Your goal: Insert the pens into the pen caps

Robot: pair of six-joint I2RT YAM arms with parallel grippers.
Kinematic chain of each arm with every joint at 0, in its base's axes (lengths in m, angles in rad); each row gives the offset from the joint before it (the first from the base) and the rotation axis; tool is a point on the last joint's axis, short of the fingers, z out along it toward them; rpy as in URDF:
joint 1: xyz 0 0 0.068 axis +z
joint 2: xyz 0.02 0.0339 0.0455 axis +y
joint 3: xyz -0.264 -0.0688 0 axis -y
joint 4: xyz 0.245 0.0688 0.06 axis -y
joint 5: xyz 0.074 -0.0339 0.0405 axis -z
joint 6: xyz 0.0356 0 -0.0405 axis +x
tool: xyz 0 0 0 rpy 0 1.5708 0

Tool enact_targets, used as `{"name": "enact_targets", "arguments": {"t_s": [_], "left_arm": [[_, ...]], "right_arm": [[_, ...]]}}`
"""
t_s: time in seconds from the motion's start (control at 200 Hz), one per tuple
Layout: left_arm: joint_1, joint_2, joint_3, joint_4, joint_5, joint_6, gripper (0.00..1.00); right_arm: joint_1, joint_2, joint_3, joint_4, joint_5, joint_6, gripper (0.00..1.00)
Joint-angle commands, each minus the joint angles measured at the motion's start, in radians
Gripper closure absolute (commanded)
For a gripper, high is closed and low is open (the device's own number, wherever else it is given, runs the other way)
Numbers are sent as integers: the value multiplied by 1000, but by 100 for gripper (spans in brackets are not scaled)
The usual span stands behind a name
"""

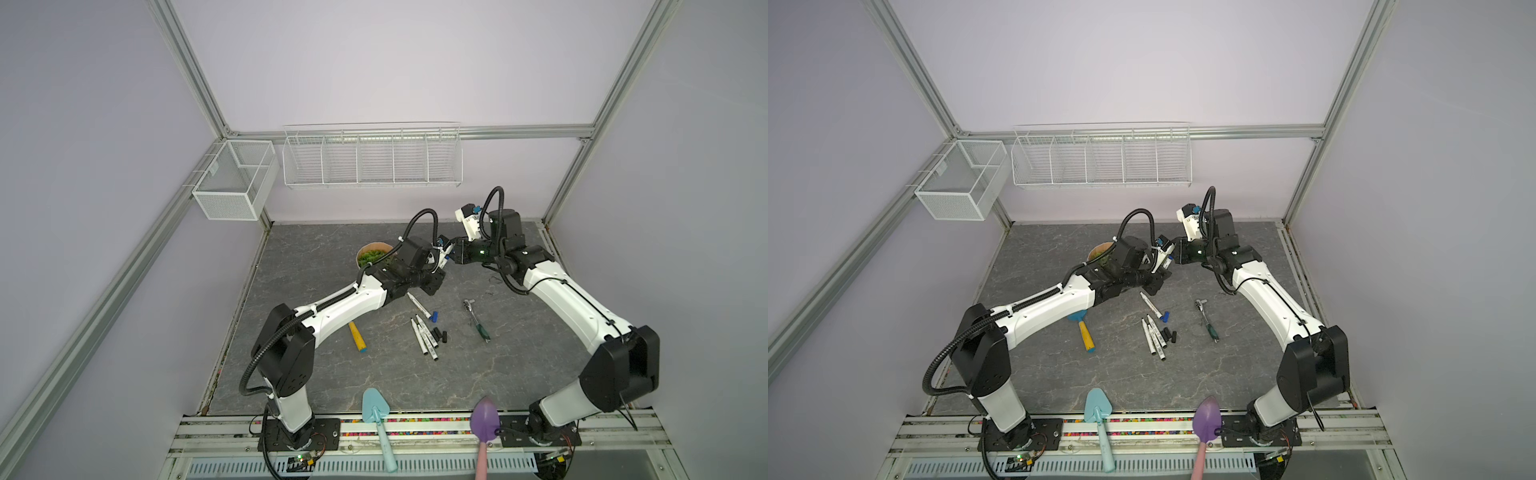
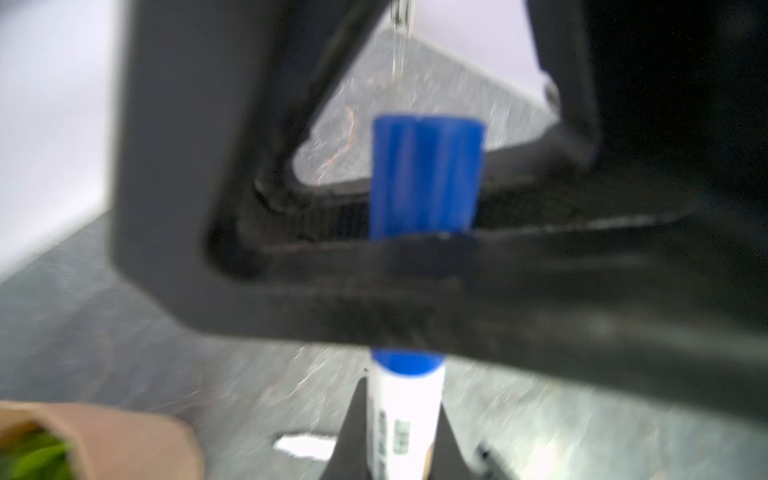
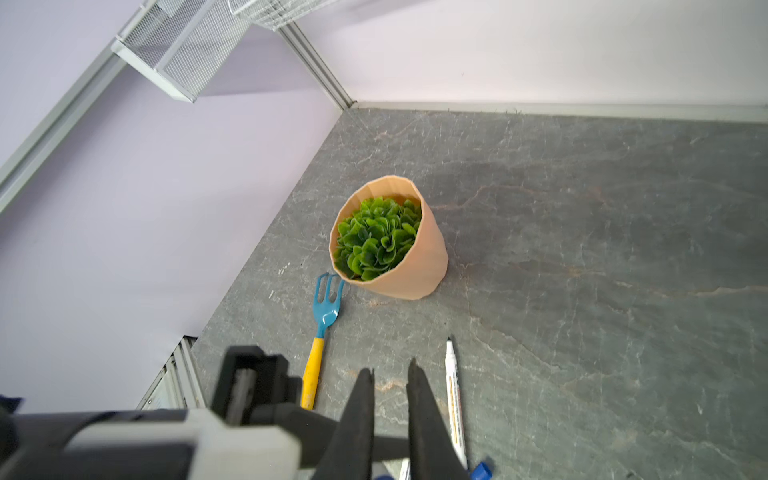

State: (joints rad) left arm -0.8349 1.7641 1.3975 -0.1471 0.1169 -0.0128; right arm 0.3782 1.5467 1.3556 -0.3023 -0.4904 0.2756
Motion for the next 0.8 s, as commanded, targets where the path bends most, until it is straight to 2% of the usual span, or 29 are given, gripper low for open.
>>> {"name": "enact_targets", "arguments": {"t_s": [0.0, 0.065, 0.12, 0.26, 0.365, 0.44, 0.65, 0.795], "left_arm": [[108, -7, 25, 1452, -79, -463, 100], [120, 7, -6, 1485, -60, -569, 100], [122, 14, -24, 1498, -74, -592, 100], [126, 14, -27, 1479, -117, -531, 100], [128, 4, -12, 1436, -84, -493, 100], [126, -5, -44, 1437, -62, -497, 100], [168, -77, -186, 1508, -104, -556, 100], [208, -108, -195, 1503, -125, -537, 100]], "right_arm": [[121, 14, -93, -427, -455, -48, 93], [120, 16, -86, -417, -468, -39, 93], [125, 21, -80, -427, -467, -41, 93], [131, 24, -92, -465, -449, -63, 93], [123, 16, -100, -455, -428, -57, 93], [112, 4, -91, -446, -401, -51, 93], [32, -20, -136, -457, -374, -37, 93], [26, -23, -173, -476, -362, -41, 93]]}}
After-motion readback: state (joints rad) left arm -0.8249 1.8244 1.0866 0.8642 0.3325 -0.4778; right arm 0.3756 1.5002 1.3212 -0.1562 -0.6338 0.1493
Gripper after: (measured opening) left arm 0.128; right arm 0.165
